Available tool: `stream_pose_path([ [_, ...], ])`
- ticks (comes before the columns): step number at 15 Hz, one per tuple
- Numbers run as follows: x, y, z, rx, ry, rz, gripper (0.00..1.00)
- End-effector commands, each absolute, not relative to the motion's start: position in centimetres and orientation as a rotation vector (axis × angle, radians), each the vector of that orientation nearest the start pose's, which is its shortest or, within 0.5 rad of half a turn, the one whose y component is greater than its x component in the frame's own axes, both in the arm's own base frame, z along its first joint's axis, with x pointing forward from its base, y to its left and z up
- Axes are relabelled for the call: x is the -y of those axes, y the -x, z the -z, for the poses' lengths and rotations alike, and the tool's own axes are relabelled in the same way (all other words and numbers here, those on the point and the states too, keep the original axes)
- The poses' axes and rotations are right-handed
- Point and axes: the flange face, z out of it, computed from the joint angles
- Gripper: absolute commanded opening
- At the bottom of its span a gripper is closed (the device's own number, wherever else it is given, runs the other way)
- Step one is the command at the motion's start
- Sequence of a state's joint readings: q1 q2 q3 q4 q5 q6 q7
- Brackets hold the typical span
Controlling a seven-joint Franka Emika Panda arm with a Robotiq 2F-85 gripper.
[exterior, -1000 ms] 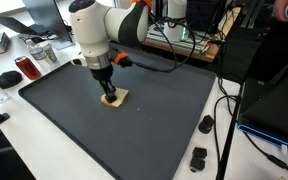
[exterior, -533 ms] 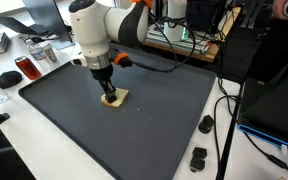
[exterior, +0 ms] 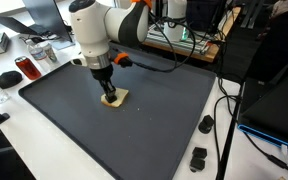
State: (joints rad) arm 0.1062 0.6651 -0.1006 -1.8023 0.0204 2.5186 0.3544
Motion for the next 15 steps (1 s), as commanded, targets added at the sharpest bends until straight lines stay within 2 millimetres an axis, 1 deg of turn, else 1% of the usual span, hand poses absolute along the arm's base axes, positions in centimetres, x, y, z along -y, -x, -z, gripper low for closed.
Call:
stream_pose_path([
  [1,-0.9,-64.7,-19.3,-0.556,3.114,0.085,0.05],
  [5,-0.8,-64.3,-21.0,-0.563,3.106,0.123,0.05],
  [10,-0.5,-63.5,-24.2,-0.566,3.113,0.147,0.05],
  [15,-0.7,-63.1,-26.1,-0.543,3.137,0.157,0.05],
])
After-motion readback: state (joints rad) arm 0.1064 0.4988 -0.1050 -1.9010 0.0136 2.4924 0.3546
